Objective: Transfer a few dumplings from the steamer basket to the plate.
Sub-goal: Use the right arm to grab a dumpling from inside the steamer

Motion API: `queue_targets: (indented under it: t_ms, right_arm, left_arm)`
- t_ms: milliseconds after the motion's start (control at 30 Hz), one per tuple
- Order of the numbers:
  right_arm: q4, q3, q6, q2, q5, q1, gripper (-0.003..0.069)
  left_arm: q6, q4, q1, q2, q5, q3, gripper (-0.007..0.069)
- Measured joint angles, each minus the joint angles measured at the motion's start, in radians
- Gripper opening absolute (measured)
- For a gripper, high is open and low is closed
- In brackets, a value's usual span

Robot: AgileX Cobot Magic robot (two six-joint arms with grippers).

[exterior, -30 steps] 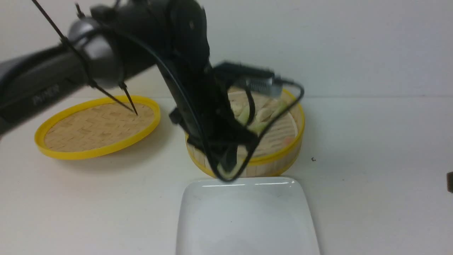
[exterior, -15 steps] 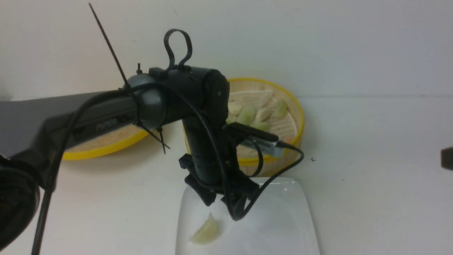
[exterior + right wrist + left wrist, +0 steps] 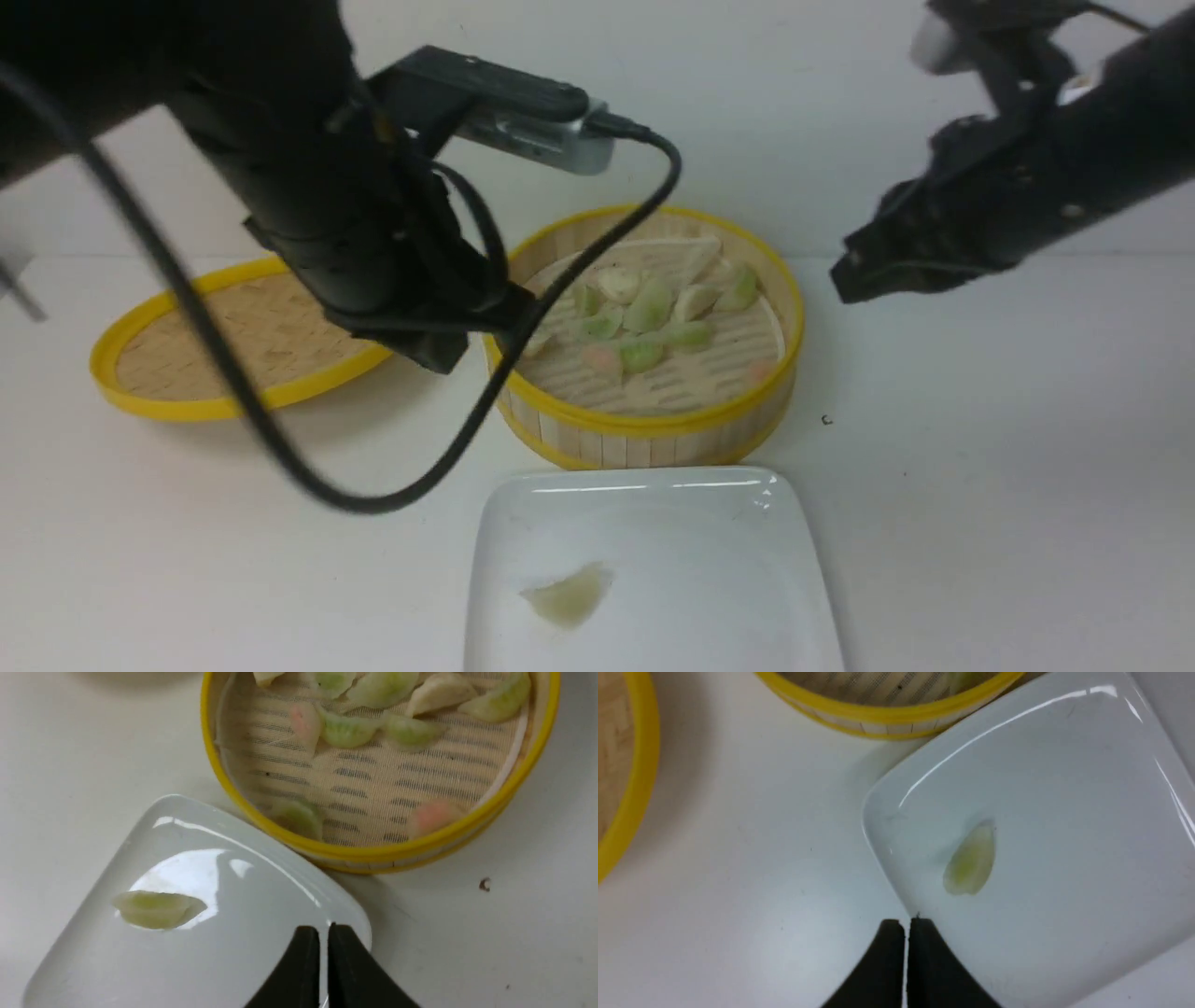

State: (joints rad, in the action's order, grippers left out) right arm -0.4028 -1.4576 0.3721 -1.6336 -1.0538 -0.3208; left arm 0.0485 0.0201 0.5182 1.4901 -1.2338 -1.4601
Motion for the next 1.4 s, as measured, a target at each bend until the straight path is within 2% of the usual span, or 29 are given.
queue_targets:
  t_ms: [133,300,433,567,900,1000,1067,1100,1133,1267,1400]
  right_arm:
    - [0.040,-0.108,0.007,-0.149,0.024,-0.018,0.0119]
    - [0.050,-0.262,0.068,-0.376,0.067,-0.019,0.0315]
    - [0.049,-0.380,0.104,-0.522,0.104,-0.020,0.0416]
    - [0.049,-0.476,0.108,-0.625,0.125,-0.027,0.0444]
    - [0.081,-0.590,0.135,-0.761,0.120,-0.054,0.0442]
    - [0.103,-0.593,0.131,-0.769,0.112,-0.058,0.0385]
    - [0.107,-0.595,0.126,-0.769,0.098,-0.059,0.0298]
    - [0.107,-0.595,0.126,-0.769,0.098,-0.059,0.0290]
    - [0.107,-0.598,0.123,-0.769,0.086,-0.059,0.0223]
    - [0.106,-0.599,0.097,-0.762,0.058,-0.059,0.0204]
    - [0.140,-0.588,0.003,-0.693,-0.104,-0.059,0.0202]
  left_arm:
    - [0.016,0.001,-0.001,-0.096,-0.002,0.071,-0.0006]
    - [0.060,0.001,-0.001,-0.204,-0.014,0.146,-0.0006]
    - [0.069,0.001,-0.001,-0.273,-0.017,0.162,-0.0006]
    - [0.071,0.001,-0.001,-0.322,-0.017,0.162,-0.0006]
    - [0.071,-0.020,-0.001,-0.412,-0.020,0.162,-0.0006]
    - [0.072,-0.020,-0.001,-0.416,-0.021,0.162,-0.0006]
    - [0.074,-0.020,-0.001,-0.416,-0.022,0.162,-0.0006]
    - [0.075,-0.020,-0.001,-0.416,-0.022,0.162,-0.0006]
    - [0.077,-0.020,-0.001,-0.416,-0.022,0.162,-0.0006]
    - [0.078,-0.026,-0.001,-0.416,-0.022,0.162,-0.0006]
    - [0.078,-0.042,-0.001,-0.416,-0.022,0.162,-0.0006]
